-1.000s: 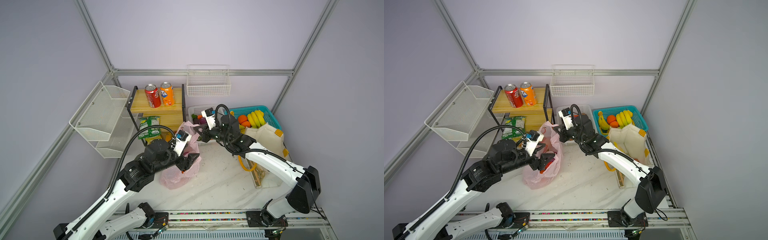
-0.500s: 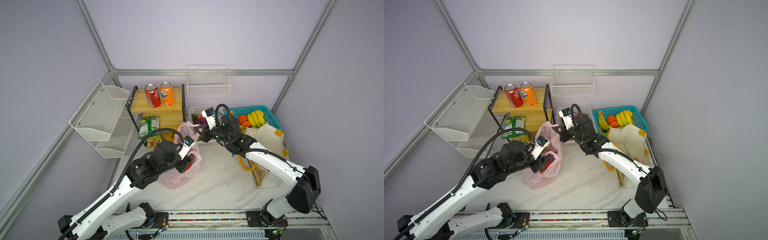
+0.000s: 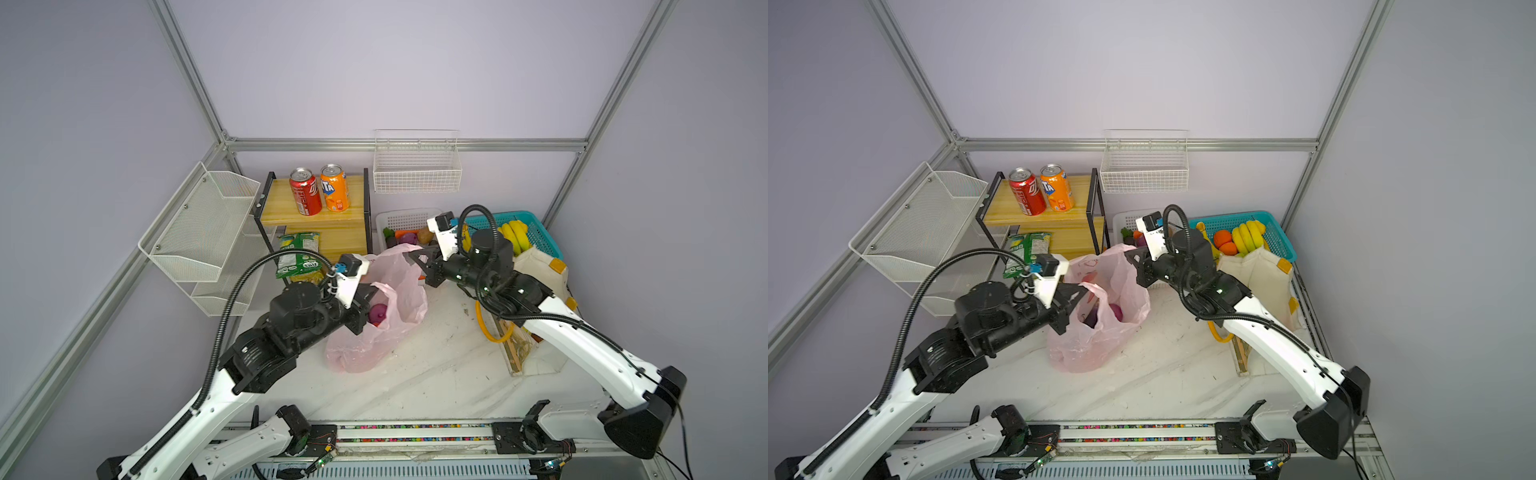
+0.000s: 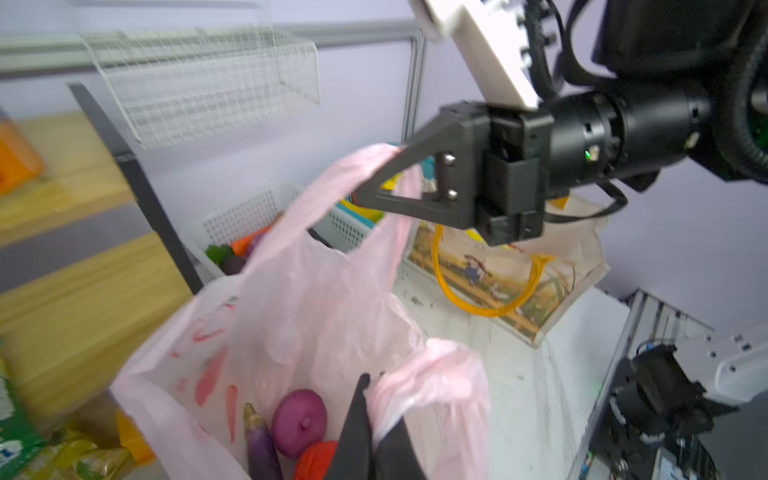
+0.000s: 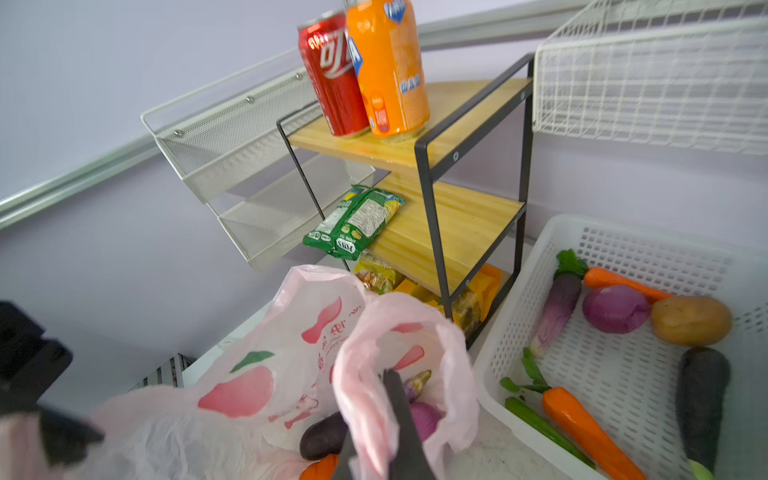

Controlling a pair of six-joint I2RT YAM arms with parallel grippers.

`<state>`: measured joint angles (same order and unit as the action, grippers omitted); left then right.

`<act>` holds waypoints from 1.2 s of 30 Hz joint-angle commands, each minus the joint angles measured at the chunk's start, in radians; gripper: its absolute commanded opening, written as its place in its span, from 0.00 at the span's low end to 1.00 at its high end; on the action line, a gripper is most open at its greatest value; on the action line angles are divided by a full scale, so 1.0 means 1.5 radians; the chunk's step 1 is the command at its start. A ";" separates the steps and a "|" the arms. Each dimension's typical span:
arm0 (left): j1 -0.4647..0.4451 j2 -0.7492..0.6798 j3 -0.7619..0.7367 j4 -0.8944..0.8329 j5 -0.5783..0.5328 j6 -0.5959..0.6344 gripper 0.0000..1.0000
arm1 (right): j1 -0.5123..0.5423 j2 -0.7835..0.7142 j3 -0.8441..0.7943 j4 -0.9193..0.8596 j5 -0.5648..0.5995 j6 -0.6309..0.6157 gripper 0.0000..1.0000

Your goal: Place the mixed food into the grocery bags and tie them

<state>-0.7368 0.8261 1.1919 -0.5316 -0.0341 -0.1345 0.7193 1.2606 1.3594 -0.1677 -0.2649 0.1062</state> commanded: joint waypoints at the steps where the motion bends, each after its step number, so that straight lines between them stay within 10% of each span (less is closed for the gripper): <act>1: 0.038 -0.006 0.056 0.069 -0.007 -0.039 0.00 | -0.002 -0.078 0.002 -0.052 0.038 -0.029 0.03; 10: 0.180 0.073 0.090 0.105 0.117 -0.120 0.00 | -0.002 -0.175 -0.002 -0.097 0.101 -0.039 0.04; 23: 0.220 0.217 0.035 0.170 0.237 -0.184 0.05 | -0.002 -0.234 -0.169 0.005 0.106 0.009 0.04; 36: 0.280 0.089 0.013 0.037 0.170 -0.039 0.61 | -0.002 -0.160 -0.138 0.019 0.177 0.030 0.04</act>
<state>-0.3202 1.0428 1.2545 -0.4519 0.2340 -0.2890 0.7185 1.0088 1.1141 -0.1909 -0.0113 0.1436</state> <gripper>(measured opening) 0.604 0.048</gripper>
